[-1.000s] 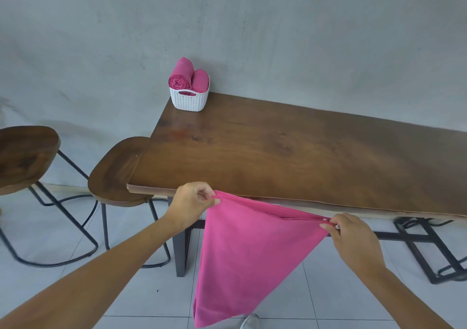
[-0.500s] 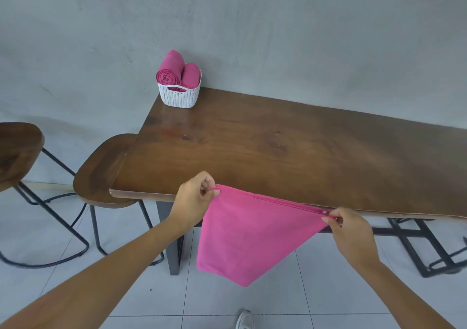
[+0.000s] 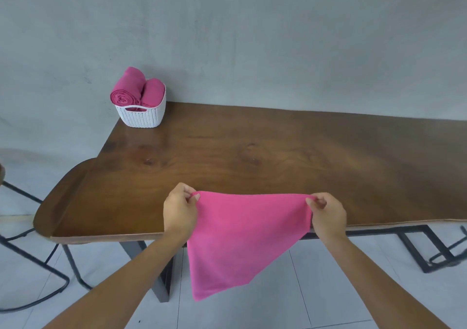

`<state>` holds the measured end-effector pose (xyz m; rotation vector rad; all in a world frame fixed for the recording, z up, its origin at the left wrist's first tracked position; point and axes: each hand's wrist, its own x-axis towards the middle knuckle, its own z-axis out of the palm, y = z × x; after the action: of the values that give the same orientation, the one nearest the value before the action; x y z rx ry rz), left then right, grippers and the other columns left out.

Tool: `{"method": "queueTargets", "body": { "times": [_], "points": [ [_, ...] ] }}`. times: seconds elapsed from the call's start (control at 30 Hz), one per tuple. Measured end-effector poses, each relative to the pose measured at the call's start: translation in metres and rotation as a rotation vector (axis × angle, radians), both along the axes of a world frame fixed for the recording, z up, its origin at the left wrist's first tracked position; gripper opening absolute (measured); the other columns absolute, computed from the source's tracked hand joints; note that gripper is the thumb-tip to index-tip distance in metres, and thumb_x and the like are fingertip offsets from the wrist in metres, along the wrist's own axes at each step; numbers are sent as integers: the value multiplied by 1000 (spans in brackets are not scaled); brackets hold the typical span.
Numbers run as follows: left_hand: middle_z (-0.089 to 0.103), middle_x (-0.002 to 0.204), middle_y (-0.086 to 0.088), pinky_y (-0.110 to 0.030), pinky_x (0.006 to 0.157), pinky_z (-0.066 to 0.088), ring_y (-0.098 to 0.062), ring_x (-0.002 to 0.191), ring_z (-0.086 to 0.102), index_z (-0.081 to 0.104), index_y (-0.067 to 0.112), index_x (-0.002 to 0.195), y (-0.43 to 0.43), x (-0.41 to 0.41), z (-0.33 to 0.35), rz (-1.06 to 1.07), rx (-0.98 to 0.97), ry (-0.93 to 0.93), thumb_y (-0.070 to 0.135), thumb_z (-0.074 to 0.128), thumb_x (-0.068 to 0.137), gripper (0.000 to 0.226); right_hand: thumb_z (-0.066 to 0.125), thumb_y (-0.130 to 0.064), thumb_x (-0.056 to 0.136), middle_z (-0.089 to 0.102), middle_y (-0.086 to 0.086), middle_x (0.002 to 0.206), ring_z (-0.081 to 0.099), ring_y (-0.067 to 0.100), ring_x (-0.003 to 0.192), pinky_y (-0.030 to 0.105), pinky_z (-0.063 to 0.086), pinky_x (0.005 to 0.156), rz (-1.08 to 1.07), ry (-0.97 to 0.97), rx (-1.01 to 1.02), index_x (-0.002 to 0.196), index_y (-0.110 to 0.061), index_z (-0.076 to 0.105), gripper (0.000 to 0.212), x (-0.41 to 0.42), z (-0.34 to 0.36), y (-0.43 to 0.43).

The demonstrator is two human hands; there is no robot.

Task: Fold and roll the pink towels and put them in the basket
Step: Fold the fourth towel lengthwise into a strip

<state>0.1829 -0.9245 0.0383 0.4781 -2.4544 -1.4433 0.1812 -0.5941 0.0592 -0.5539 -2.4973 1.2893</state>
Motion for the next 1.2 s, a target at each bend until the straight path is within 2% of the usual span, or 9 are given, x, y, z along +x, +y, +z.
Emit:
{"method": "queueTargets", "body": {
  "times": [0.1,0.17,0.23,0.3,0.37,0.6,0.73,0.97,1.2],
  "points": [
    [63,78,12,-37,79,40,-23,95,51,61,21,86,11,-16,-13,82,-112,-55,13,61,99,15,62,-19,98,60,-13,83,59,25,99,32,42,77,0,-76,69,91,-21,63,7,-27,-18,4],
    [66,80,11,-37,84,33,-20,94,45,60,26,87,19,-25,-21,148,-201,-101,19,59,100,14,60,-21,99,62,-6,86,59,30,106,38,45,86,-7,-137,76,90,-21,60,9,-42,-31,3],
    [67,85,9,-36,85,28,-18,94,40,59,27,90,25,-36,-27,192,-232,-110,21,58,100,12,56,-23,101,65,1,93,56,32,108,42,41,93,-33,-182,194,91,-20,61,11,-53,-41,1],
    [67,89,8,-36,84,26,-17,93,40,59,27,93,31,-48,-29,210,-260,-95,22,58,100,9,52,-23,102,65,1,97,52,30,106,42,35,92,-16,-150,362,95,-19,63,14,-62,-48,2],
    [65,92,8,-37,85,27,-18,94,41,58,25,95,33,-57,-31,212,-285,-78,23,59,100,6,52,-23,102,64,0,98,50,28,104,42,32,89,29,-94,415,96,-19,63,13,-72,-50,8],
    [64,101,-1,-45,87,30,-30,101,50,55,21,97,52,-97,-36,232,-420,-84,22,61,98,6,58,-22,100,62,-2,100,46,24,105,39,30,91,103,-29,446,97,-21,64,7,-121,-55,28],
    [64,102,-4,-47,87,32,-32,100,50,56,18,98,60,-124,-36,253,-463,-86,20,61,98,5,56,-24,101,60,-3,103,44,21,108,37,28,97,107,-58,477,104,-21,64,9,-152,-54,31],
    [64,103,-6,-47,87,32,-33,101,50,56,16,99,66,-167,-36,297,-543,-92,21,59,99,6,51,-23,103,60,2,109,44,24,110,39,29,99,64,-83,501,111,-18,61,14,-201,-57,24],
    [64,99,-8,-48,85,34,-35,98,50,56,14,97,65,-208,-37,311,-593,-88,24,58,99,10,51,-30,101,60,4,106,45,27,108,42,31,97,3,-71,570,106,-14,62,19,-235,-63,23]
  ]
}}
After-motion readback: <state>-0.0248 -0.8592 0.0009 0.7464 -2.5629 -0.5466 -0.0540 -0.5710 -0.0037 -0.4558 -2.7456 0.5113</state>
